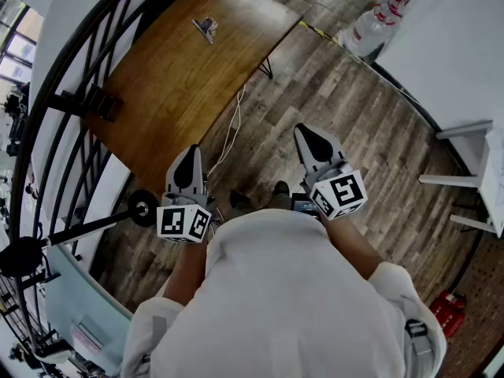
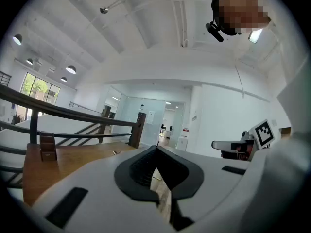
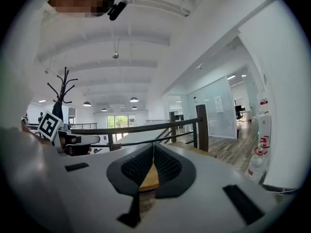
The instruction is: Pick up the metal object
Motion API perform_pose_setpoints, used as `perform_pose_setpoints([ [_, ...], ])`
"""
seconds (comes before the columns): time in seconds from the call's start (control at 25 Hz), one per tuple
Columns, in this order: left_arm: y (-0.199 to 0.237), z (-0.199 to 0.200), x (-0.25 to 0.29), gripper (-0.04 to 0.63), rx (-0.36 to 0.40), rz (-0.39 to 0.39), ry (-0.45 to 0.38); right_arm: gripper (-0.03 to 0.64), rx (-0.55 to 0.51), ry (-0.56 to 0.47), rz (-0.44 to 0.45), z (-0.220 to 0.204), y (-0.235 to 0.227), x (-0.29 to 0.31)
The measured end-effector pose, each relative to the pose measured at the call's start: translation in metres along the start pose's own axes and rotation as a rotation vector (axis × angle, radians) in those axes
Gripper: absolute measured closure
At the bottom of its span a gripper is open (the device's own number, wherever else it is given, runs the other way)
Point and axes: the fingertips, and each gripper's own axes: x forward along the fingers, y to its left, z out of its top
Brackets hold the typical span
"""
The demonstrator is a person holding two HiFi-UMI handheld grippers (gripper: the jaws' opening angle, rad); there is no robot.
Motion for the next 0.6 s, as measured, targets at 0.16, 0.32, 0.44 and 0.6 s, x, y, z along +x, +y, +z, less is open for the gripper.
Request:
perform_pose_setpoints([
  [0.16, -0.001, 0.008, 0.003, 0.588, -0.02, 0.002, -0.016, 0.592, 0.025, -0.008, 0.035, -0.002, 0.001, 0.002],
  [0.32, -0.007, 0.006, 0.009, 0.588, -0.035, -0.013, -0.01, 0.592, 0.039, -0.004, 0.025, -0.004, -0.008, -0.003],
  [0.44, -0.015, 0.003, 0.015, 0.588, -0.049, -0.022, -0.008, 0.592, 0.062, -0.035, 0.022, 0.0, -0.022, -0.011],
  [0.6, -0.034, 0.002, 0.026, 0.588, -0.063, -0.042, -0.012, 0.591, 0.083, -0.098, 0.061, 0.01, -0.038, -0.024],
])
